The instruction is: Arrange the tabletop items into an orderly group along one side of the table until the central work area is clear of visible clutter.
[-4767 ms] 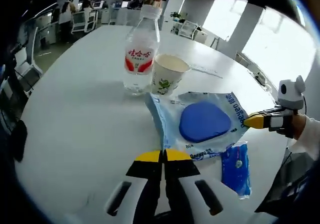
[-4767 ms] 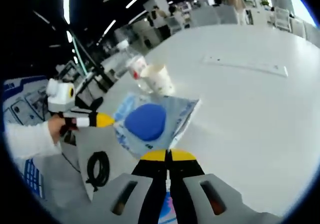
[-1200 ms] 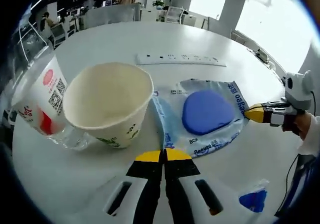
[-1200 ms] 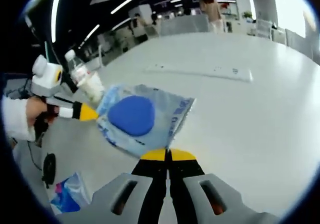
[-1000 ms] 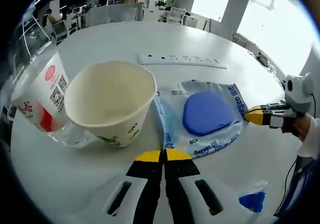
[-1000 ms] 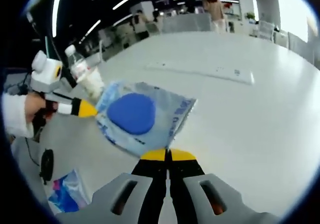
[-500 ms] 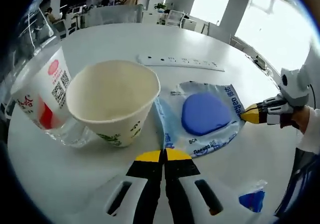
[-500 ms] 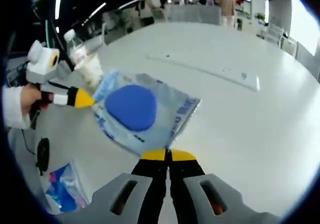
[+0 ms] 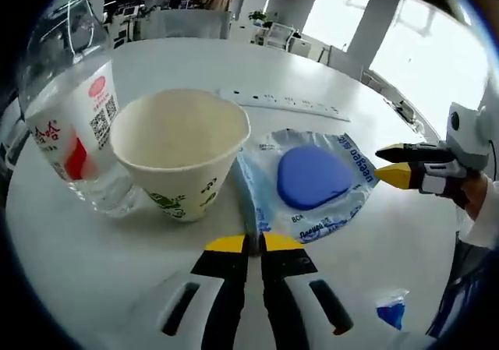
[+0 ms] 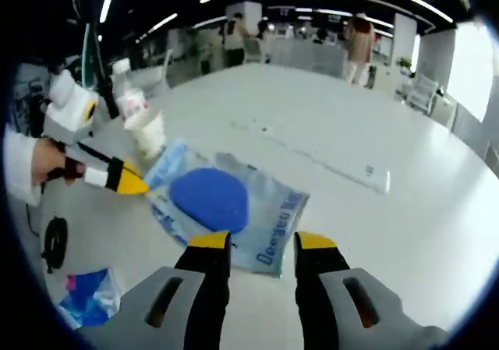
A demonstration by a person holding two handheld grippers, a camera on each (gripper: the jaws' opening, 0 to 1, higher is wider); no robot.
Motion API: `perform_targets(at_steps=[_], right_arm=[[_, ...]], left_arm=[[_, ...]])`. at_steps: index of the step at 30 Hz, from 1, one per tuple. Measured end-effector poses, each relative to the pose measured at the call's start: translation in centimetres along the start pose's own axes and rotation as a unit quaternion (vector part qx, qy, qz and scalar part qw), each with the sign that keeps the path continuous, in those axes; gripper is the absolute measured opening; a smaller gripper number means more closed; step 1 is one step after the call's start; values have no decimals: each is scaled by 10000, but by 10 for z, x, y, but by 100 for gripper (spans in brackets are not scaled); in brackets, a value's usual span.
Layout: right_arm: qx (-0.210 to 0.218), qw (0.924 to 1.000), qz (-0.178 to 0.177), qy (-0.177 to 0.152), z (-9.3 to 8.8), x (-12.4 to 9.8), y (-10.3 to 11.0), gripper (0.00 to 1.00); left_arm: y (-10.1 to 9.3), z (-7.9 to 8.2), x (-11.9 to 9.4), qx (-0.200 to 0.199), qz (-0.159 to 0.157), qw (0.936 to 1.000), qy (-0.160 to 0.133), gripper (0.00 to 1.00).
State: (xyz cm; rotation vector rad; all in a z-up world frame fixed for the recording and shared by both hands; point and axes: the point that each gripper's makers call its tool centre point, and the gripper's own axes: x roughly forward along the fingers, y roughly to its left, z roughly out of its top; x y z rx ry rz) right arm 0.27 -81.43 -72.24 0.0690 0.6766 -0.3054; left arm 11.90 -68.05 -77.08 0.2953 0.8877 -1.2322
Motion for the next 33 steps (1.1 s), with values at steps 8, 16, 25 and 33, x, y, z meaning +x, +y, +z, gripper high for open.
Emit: perform_targets(at_steps=[8,16,25,33], right_arm=[[362,9988,-79,-319,2,-38,-6,59],[997,9943,-270,-280,-28,-94,-17,65],[1272,9903,-129,-549,-50,-155,-13,71],[908,9944,-34,-534,-59,-183,1,71]], left_arm=[[-9,27,-32,620,75,9962,-602,56],[7,23,-83,697,325,9955,-547,83],[21,8,-146,426,276,9946,-905,100],[18,-7,-178,733,303,9917,-1011,100]])
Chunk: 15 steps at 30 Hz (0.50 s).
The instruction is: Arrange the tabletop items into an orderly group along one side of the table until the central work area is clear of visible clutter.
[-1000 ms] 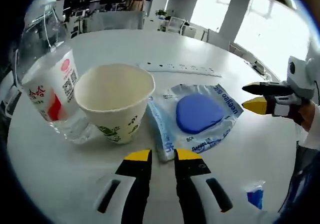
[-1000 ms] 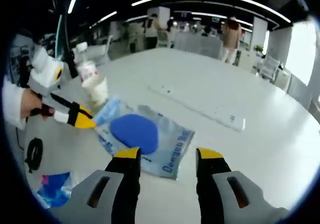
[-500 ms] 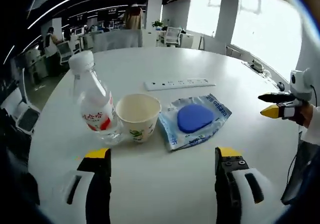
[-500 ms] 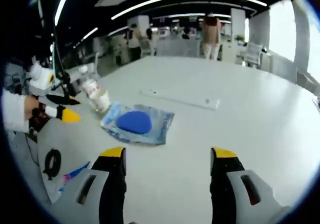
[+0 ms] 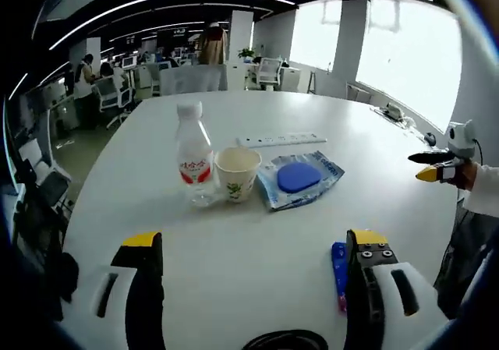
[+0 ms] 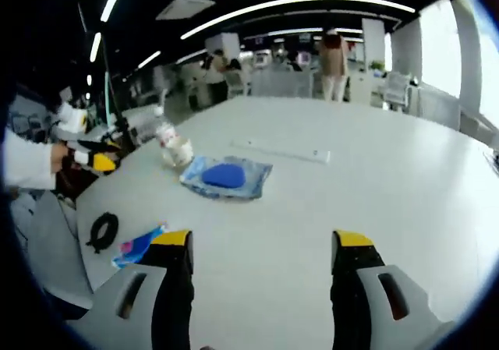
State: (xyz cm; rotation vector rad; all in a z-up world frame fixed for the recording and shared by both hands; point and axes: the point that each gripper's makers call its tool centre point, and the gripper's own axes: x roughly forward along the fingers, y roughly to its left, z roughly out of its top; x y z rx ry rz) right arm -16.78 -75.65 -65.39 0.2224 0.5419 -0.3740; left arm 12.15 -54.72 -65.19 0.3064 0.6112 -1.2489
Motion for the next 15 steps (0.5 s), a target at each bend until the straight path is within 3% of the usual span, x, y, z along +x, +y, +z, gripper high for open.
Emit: perform_targets(at_steps=[11,15], right_arm=[[-204,9994,267,-5,6,-4,19,67],[-401,9979,472,202,-2,-6,23,63]], left_arm=[[-19,9,-1,22,-146,9997,-172,100],[-25,5,-8,-208,-145,9993,-291,100]])
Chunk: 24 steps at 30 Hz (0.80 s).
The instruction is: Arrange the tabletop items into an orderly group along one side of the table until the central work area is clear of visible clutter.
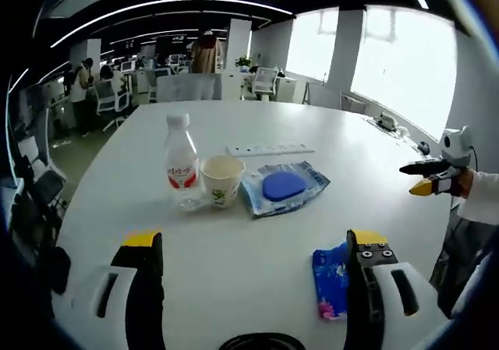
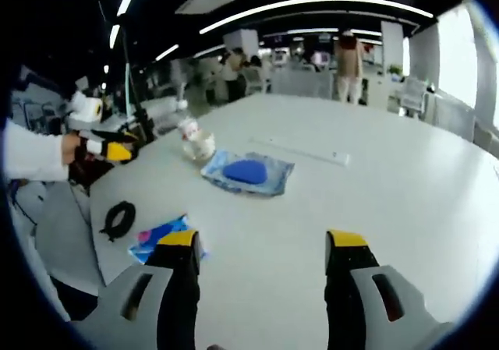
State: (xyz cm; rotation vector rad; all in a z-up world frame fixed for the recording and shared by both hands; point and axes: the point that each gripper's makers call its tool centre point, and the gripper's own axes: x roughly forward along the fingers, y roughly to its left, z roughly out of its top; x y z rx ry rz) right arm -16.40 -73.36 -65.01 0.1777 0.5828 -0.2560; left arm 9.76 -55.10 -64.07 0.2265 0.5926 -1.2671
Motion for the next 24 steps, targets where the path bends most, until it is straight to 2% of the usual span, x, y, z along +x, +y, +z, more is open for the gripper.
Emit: perform_targets(at_steps=[3,10,19,24], right_arm=[[-68,10000,25,40,-3,-3,-1,63],[-23,10000,62,16,-4,-8,4,63],[11,9995,242,186,-21,0,22,61],[-2,9991,319,266,-23,5,26,59]], left_arm=[[-4,-8,-7,-180,1,9998,-63,100],[-12,-37,-27,-531,43,9986,-58,100],[-25,-69,-35,-809,20,9967,59,98],[-30,-72,-34,-770,-24,9970,127,98]])
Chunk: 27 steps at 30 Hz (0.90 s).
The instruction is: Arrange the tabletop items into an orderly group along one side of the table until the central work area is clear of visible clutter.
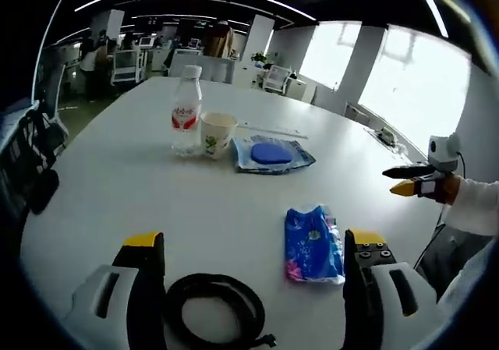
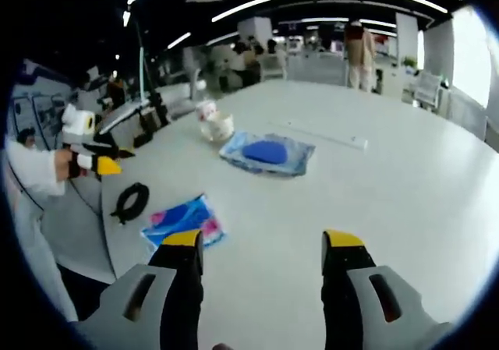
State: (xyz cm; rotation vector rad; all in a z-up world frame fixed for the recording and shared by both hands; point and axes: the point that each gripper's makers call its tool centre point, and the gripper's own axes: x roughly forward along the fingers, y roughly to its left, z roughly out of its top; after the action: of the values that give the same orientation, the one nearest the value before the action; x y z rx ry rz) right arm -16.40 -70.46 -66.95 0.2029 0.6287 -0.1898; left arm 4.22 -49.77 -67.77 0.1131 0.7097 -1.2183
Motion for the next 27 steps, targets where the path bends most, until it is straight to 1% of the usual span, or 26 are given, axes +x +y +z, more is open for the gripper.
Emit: perform_targets(at_steps=[3,5,8,11,12,13,17,19,21,22,23,24,25,27], right_arm=[[-25,10000,38,39,1,5,1,58],[-37,9999,73,90,1,9,4,57],[-94,9996,177,185,0,17,11,54],[-226,9985,364,349,-2,32,22,50],[-256,9982,385,382,-3,34,24,49],[-348,9972,436,497,-5,40,28,49],[-656,9931,626,741,-10,60,44,45],[-793,9909,684,842,-13,69,49,42],[-900,9869,791,1082,-22,80,54,39],[-943,9835,788,1331,-31,85,54,38],[-980,9818,782,1425,-34,89,54,37],[-1019,9818,811,1385,-33,96,57,38],[-1044,9810,854,1397,-33,99,60,38],[-1172,9768,939,1523,-36,106,65,37]], left_arm=[[-5,-1,1,-37,-24,10000,-9,97],[-10,-5,1,-84,-46,10000,2,96],[-19,-15,0,-239,-103,9996,60,93],[-28,-33,0,-388,-132,9989,207,88],[-32,-41,-1,-439,-152,9986,251,86],[-34,-46,-2,-474,-160,9983,288,83],[-49,-70,-6,-686,-267,9959,517,70],[-56,-77,-7,-736,-343,9950,585,63],[-64,-85,-7,-747,-437,9941,659,54],[-68,-89,-6,-753,-505,9933,709,50],[-70,-92,-6,-796,-531,9925,761,45],[-74,-96,-6,-876,-555,9912,818,43],[-75,-98,-6,-903,-566,9910,815,42],[-81,-103,-6,-972,-605,9899,832,42]])
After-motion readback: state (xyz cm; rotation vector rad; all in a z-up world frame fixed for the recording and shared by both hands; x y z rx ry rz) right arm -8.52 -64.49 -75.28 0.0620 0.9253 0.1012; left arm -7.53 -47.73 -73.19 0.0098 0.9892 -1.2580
